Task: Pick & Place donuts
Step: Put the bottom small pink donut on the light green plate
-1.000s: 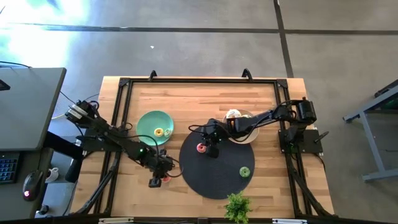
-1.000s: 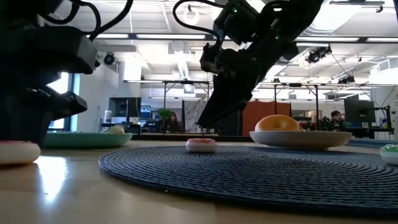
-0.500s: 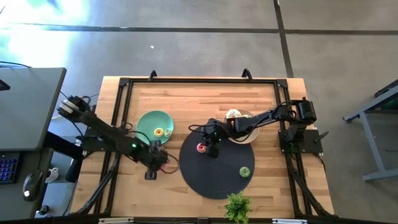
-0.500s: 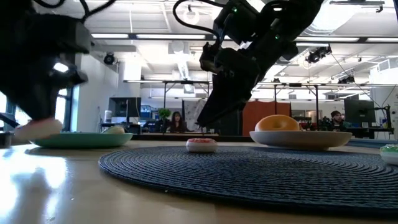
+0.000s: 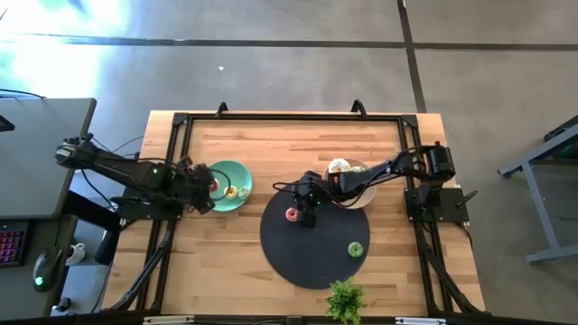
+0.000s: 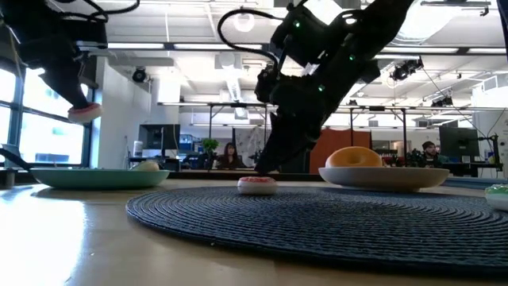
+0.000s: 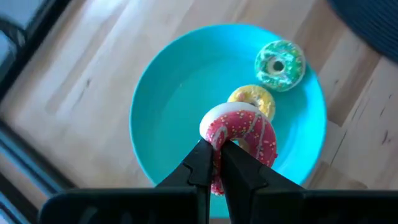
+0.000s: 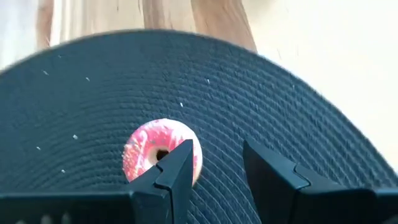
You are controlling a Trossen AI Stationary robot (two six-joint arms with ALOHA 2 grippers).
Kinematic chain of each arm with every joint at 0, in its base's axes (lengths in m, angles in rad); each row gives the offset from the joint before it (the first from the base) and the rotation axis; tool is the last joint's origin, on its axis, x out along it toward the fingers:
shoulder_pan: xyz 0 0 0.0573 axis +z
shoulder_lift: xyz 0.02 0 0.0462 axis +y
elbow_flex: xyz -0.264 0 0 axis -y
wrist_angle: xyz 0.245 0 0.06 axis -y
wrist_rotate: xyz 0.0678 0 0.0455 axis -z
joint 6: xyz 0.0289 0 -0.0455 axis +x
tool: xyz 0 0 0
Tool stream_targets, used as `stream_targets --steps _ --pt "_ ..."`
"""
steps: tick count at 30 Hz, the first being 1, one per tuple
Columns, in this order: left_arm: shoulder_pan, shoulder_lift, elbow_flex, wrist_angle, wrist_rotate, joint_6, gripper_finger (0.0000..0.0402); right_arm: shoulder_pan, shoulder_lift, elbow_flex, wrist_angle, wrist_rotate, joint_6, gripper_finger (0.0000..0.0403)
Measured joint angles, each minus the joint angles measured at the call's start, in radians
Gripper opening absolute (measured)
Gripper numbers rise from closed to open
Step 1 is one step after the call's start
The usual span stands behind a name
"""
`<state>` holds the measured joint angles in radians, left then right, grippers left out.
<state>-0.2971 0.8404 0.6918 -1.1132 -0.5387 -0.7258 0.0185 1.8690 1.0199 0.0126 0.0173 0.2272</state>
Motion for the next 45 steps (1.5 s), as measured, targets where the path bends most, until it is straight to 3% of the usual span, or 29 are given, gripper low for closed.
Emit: stream_targets --steps 6,19,25,35,45 --pt "0.05 0.008 -0.009 0.02 0.033 -0.004 0.0021 0.0 0.01 0.0 -0.006 -0.001 -0.008 0.0137" --pt "0.102 0.081 -0.189 0.236 0.117 -0.091 0.0022 0.0 0.01 0.0 -0.014 -0.011 -0.007 0.0137" --pt "0.101 0.128 -0.285 0.386 0.225 -0.09 0.0022 0.0 0.01 0.0 -0.009 -0.016 -0.026 0.0137" --pt "0.101 0.143 -0.294 0.409 0.176 -0.006 0.0022 0.0 0.01 0.0 -0.006 -0.028 -0.029 0.0137" --pt "0.101 0.144 -0.294 0.461 0.191 0.041 0.0021 -0.001 0.01 0.0 0.004 -0.029 -0.029 0.0137"
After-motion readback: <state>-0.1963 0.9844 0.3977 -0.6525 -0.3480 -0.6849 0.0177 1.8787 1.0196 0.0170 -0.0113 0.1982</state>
